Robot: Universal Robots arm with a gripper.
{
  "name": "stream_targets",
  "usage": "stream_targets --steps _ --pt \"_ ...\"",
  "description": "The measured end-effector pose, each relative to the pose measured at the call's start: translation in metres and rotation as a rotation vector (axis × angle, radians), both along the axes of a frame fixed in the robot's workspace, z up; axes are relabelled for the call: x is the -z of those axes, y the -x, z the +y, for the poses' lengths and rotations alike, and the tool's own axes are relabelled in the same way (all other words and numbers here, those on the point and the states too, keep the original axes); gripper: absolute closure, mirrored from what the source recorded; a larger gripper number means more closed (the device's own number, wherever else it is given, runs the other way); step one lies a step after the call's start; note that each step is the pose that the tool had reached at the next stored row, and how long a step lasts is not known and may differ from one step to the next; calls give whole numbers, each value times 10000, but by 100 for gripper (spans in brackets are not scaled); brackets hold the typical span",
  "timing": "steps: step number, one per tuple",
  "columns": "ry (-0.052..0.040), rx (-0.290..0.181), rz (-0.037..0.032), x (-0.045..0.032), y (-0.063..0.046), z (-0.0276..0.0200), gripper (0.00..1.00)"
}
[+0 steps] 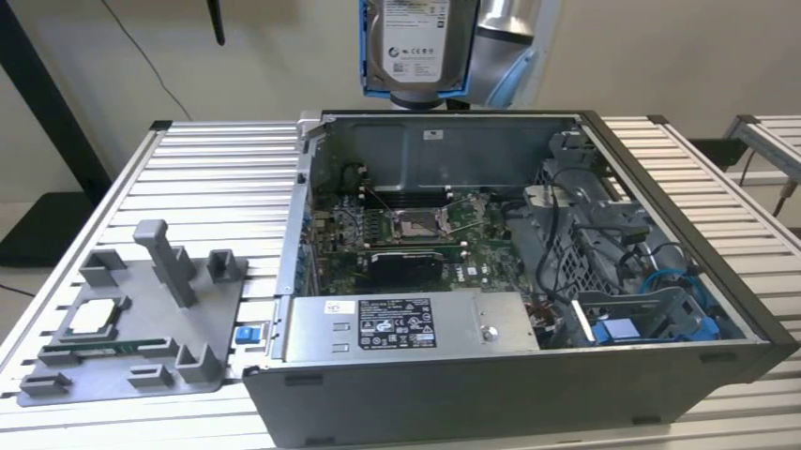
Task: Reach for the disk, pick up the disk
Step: 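Pick up the disk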
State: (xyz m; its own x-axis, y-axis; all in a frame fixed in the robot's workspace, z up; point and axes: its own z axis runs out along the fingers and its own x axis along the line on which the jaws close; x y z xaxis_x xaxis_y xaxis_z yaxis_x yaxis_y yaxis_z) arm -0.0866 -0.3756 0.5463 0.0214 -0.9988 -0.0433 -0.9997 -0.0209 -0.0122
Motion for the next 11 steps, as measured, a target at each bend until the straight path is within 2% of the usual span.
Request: stream_targets --steps 11 --pt "-9 0 0 0 -270 0 100"
